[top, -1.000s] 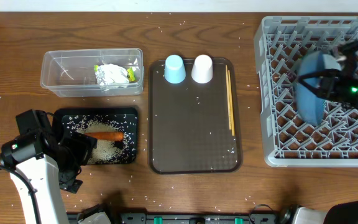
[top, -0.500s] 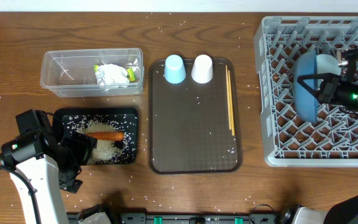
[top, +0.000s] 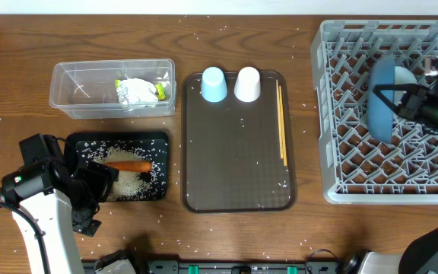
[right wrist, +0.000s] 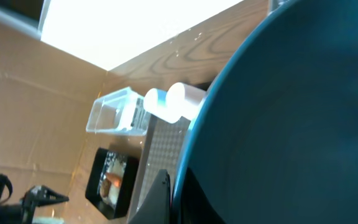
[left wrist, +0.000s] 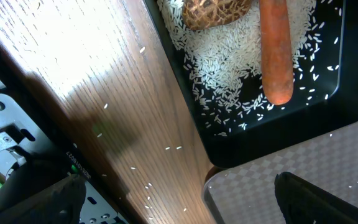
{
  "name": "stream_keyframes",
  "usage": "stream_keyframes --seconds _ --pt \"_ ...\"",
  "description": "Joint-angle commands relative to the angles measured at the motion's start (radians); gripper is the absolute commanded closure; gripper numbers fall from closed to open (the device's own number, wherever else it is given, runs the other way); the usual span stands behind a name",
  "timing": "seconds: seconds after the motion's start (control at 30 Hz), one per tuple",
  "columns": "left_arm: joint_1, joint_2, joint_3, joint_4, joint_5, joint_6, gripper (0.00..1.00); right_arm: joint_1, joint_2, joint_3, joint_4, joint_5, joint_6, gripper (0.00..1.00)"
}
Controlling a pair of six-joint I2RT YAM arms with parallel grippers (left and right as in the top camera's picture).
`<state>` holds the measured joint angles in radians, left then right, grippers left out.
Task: Sort waste into correct bins and load items into the dishwasher rack
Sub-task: 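Carry the plate right, stand it upright in the rack, release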
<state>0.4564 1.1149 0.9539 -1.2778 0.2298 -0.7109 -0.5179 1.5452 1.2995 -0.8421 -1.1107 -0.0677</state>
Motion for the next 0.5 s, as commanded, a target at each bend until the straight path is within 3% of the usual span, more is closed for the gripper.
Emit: stream_keyframes --seconds 0.0,0.27,0.47 --pt "0.005 0.002 0.0 -0.003 -0.01 -0.012 0.02 -0.033 0.007 -0.004 -0.009 -0.031 0.059 0.99" --pt "0.005 0.002 0.0 -0.003 -0.01 -0.012 0.02 -0.061 0.007 -0.005 -0.031 -0.175 0.098 0.99" --pt "0.005 0.002 0.0 -0.003 -0.01 -0.012 0.02 -0.066 0.007 -0.005 -0.075 -0.18 0.116 0.99"
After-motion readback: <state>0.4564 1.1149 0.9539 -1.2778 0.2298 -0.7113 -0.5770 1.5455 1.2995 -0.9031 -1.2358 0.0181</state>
